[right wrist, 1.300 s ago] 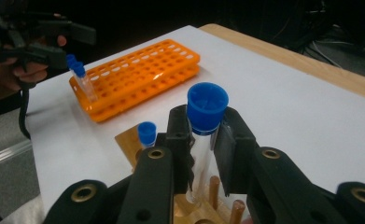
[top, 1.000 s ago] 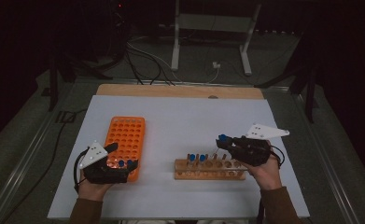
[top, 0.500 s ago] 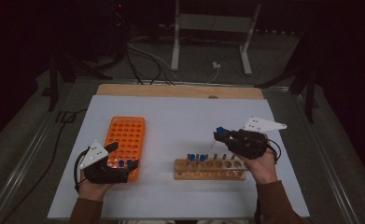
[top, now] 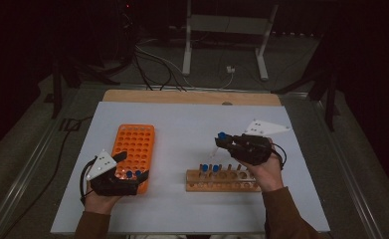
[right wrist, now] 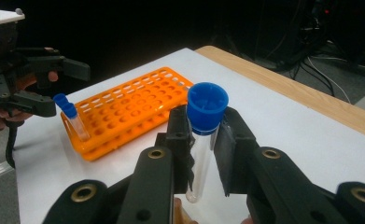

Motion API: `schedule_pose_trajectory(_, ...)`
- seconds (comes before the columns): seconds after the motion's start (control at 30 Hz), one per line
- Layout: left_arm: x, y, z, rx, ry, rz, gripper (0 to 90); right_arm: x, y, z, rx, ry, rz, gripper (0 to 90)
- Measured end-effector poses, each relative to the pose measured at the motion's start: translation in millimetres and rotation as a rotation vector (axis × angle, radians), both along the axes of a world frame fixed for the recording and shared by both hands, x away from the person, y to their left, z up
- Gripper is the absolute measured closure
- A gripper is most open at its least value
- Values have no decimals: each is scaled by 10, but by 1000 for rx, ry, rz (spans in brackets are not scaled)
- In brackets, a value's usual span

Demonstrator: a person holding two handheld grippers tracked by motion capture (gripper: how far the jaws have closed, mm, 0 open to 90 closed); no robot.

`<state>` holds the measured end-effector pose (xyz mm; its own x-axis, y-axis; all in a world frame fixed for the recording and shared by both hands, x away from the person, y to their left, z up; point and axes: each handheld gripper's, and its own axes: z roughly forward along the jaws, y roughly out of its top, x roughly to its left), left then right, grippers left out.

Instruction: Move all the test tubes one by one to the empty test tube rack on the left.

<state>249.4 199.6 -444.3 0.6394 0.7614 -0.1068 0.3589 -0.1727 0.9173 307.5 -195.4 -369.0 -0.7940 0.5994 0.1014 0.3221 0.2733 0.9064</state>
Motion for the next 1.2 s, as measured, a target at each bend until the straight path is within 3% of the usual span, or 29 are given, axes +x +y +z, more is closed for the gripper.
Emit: schedule_pose_trajectory(1.2,23,-153,58,3,-34,-26,21,18,625,-18,-9,8,98,774)
